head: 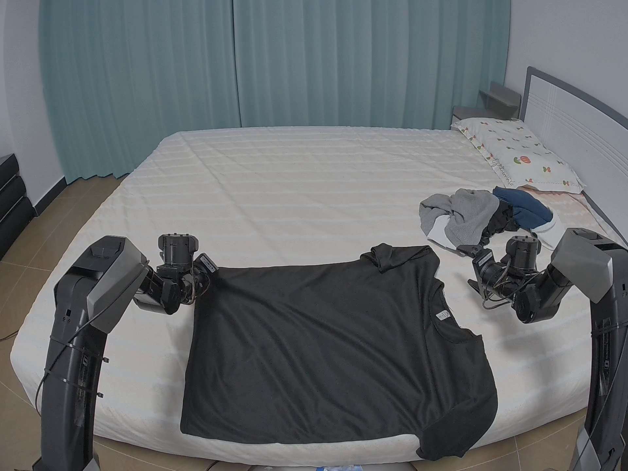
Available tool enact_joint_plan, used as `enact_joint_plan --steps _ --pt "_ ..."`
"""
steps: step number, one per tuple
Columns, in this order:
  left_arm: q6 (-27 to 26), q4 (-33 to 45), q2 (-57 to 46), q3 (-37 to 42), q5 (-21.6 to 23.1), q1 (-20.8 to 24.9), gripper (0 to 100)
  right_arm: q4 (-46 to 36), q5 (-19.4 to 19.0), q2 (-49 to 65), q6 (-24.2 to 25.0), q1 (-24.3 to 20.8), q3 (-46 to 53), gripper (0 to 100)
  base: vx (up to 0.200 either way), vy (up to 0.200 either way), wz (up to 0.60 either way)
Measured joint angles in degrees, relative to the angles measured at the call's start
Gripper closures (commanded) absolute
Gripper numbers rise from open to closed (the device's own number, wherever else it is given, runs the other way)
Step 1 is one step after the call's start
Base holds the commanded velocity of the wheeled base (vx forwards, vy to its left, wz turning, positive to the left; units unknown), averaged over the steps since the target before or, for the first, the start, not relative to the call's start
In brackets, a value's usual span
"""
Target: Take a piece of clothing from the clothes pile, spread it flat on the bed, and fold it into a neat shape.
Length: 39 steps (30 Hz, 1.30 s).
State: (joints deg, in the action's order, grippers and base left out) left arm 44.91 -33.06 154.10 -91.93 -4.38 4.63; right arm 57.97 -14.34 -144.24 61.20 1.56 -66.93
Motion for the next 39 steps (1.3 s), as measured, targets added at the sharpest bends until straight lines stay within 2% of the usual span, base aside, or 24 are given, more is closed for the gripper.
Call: enact_joint_plan --steps 4,13,26,27,39 --pt "0.1 -0.2 0.4 -1.0 -1.2 0.1 100 1.2 -0.2 -0.1 0.1 0.3 1.3 0 0.000 0.000 0.00" --pt "0.0 -1.9 3.4 -8.3 -8.7 -0.6 100 3.2 -0.2 -0.3 0.1 0.1 2.5 0 0.000 0.000 0.00" --pt "-0.2 -2.0 5.3 -10.1 -9.4 -1.9 100 4.4 -0.2 -0.6 0.0 0.0 3.6 0 0.000 0.000 0.00" --pt "-0.2 -1.9 5.3 -10.1 -9.3 -1.9 0 4.4 -0.2 -0.6 0.1 0.0 3.6 0 0.000 0.000 0.00" --pt "0.5 -2.2 3.5 -5.9 -8.5 -1.6 0 4.4 -0.2 -0.4 0.1 0.4 3.7 0 0.000 0.000 0.00"
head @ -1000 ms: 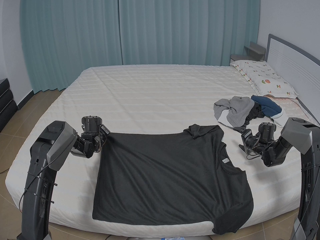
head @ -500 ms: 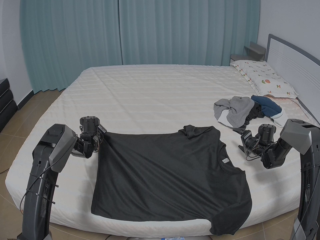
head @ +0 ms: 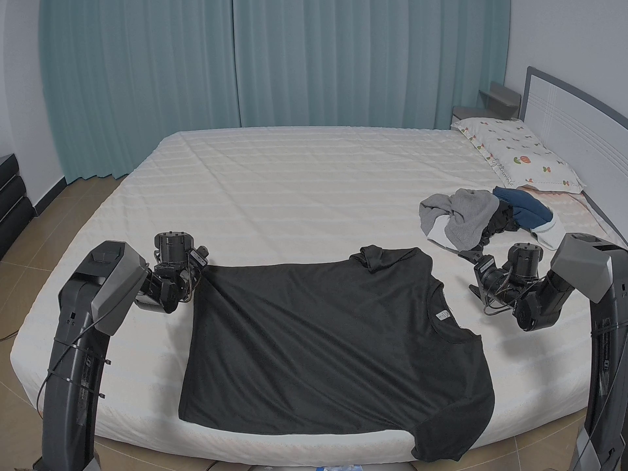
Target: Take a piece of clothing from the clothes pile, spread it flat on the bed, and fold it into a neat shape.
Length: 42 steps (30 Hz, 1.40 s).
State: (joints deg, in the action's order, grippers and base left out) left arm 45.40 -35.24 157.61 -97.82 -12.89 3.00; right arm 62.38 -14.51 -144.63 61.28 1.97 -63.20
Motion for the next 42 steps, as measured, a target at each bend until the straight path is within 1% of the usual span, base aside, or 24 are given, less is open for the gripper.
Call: enact_joint_plan --steps 4,7,9,10,13,16,19,22,28,32,37,42 --pt "1.3 -2.3 -4.5 8.3 1.8 0.1 0 0.2 0.1 0.7 -0.1 0.3 1.2 0 0.000 0.000 0.00" --pt "2.3 -4.6 -8.7 15.7 4.6 0.1 0 0.5 0.1 1.9 -0.1 0.5 3.0 0 0.000 0.000 0.00" --pt "2.9 -6.0 -11.9 21.0 7.0 0.2 0 0.8 0.0 3.3 -0.2 0.7 5.3 0 -0.200 0.000 0.00" --pt "3.2 -6.7 -14.1 23.9 8.3 0.3 0 1.0 0.0 4.4 -0.2 0.9 7.4 0 -0.200 0.000 0.00" --pt "3.9 -7.8 -18.2 29.0 10.1 0.7 0 1.9 0.1 7.1 -0.2 0.9 12.9 0 -0.200 0.000 0.00" --pt "4.6 -8.4 -21.6 34.4 11.2 1.2 0 3.7 0.0 9.8 -0.3 0.7 18.2 0 -0.200 0.000 0.00" --pt "5.4 -9.1 -25.0 41.4 12.2 2.0 0 6.5 0.0 12.7 -0.3 0.3 24.3 0 -0.200 0.000 0.00" --pt "6.5 -10.4 -27.6 47.8 12.8 3.0 0 9.7 0.0 14.7 -0.2 -0.1 29.5 0 -0.200 0.000 0.00" --pt "8.2 -16.0 -31.5 60.5 13.2 6.3 0 16.5 -0.8 17.1 0.0 -1.0 36.9 0 0.000 0.000 0.00" --pt "8.3 -20.9 -32.5 66.6 13.2 8.1 0 18.2 -1.3 17.4 0.0 -1.3 39.3 0 0.000 0.000 0.00" --pt "8.2 -23.3 -32.9 72.7 12.5 9.8 0 19.1 -1.7 17.3 0.2 -1.4 41.1 0 0.000 0.000 0.00" --pt "8.0 -23.5 -32.7 75.1 12.2 10.7 0 19.3 -2.0 17.2 0.8 -1.5 42.3 0 0.000 0.000 0.00"
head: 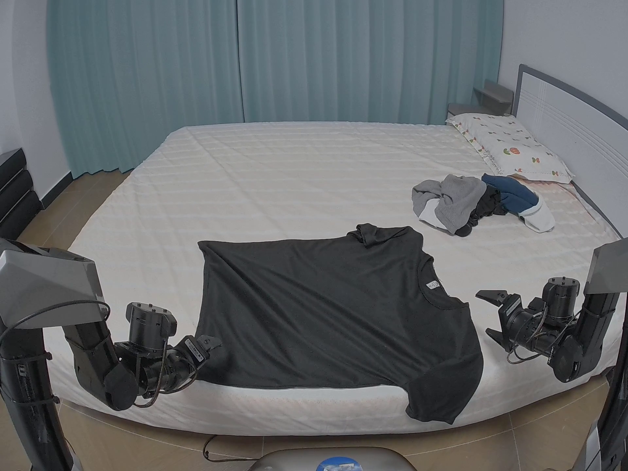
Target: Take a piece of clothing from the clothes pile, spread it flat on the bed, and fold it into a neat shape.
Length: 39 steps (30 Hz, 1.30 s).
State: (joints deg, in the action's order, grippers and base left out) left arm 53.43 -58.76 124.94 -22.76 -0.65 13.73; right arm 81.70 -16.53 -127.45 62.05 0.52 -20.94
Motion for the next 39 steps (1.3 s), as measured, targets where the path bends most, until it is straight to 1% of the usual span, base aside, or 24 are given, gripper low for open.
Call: enact_joint_plan --steps 8,12,17,18,27,32,39 --pt "-0.1 0.0 0.6 0.8 -0.2 0.7 0 4.3 -0.1 -0.4 0.2 0.0 1.7 0 0.000 0.000 0.00" --pt "-0.7 0.0 1.4 0.9 -3.0 1.4 0 5.1 -0.1 -0.7 0.2 -0.1 2.5 0 0.000 0.000 0.00" --pt "-2.5 -0.1 2.7 0.5 -4.0 1.7 0 5.3 -0.1 -1.1 0.2 -0.1 2.7 0 0.000 0.000 0.00" --pt "-2.6 -0.1 2.9 0.3 -4.0 1.8 100 5.3 -0.1 -1.1 0.2 -0.1 2.7 0 0.000 0.000 0.00" --pt "-3.1 0.4 3.5 0.6 -4.2 1.8 100 5.3 0.0 -1.2 -0.2 -0.1 2.9 0 0.000 0.000 0.00" --pt "-5.6 0.6 3.1 2.4 -5.5 1.7 100 5.2 0.1 -1.2 -0.9 -0.1 3.2 0 0.000 0.000 0.00" --pt "-9.4 0.7 1.5 5.0 -6.4 1.4 100 5.2 0.1 -1.2 -8.0 0.2 5.2 0 0.000 0.000 0.00"
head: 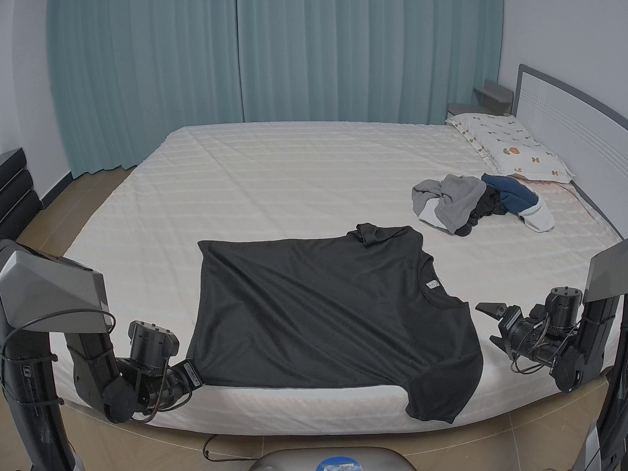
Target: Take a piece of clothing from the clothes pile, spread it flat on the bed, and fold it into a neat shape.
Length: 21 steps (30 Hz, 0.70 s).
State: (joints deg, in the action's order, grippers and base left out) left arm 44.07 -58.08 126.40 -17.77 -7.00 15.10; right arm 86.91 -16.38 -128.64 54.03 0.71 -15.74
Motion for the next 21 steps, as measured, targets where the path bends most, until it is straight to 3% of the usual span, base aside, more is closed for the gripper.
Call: enact_joint_plan --steps 13,21 --pt "-8.1 4.7 -4.1 4.8 -0.2 -2.0 100 -0.8 0.0 -1.2 -10.2 0.1 3.4 0 0.000 0.000 0.00" --pt "-11.8 7.1 -5.8 6.4 -0.1 -3.2 100 0.0 0.4 -4.7 -13.4 -0.6 3.9 0 0.000 0.000 0.00"
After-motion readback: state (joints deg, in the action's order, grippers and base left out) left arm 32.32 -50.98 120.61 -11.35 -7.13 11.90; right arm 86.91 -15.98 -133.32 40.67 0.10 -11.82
